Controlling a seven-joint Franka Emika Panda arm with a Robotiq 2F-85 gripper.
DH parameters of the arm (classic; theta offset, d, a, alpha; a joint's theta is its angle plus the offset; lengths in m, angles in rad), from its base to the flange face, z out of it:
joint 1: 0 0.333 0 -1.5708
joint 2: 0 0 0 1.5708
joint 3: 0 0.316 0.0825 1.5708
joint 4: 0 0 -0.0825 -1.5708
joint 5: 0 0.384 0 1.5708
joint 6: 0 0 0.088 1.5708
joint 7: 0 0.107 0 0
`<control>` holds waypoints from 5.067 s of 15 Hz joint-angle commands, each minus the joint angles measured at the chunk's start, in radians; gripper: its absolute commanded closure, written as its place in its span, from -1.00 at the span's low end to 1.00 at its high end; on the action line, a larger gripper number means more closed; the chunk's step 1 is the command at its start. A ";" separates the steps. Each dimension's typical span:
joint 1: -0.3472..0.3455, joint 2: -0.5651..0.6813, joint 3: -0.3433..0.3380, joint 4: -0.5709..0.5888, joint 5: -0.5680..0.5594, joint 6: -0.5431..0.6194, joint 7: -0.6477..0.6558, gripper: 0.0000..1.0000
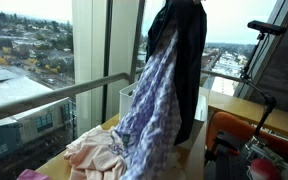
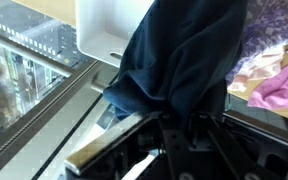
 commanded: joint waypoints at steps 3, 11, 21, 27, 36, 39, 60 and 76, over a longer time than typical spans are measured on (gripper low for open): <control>-0.053 -0.038 -0.033 0.254 -0.035 -0.121 -0.052 0.93; -0.118 0.061 -0.082 0.715 -0.065 -0.311 -0.141 0.93; -0.149 0.194 -0.141 0.828 -0.037 -0.332 -0.193 0.93; -0.126 0.143 -0.117 0.528 -0.028 -0.251 -0.148 0.93; -0.079 0.086 -0.099 0.094 -0.011 -0.080 -0.082 0.93; -0.078 0.076 -0.103 -0.008 -0.011 -0.033 -0.079 0.93; 0.158 -0.035 0.109 -0.452 0.155 0.166 0.028 -1.00; 0.159 0.547 0.092 -0.227 -0.148 0.419 0.026 -1.00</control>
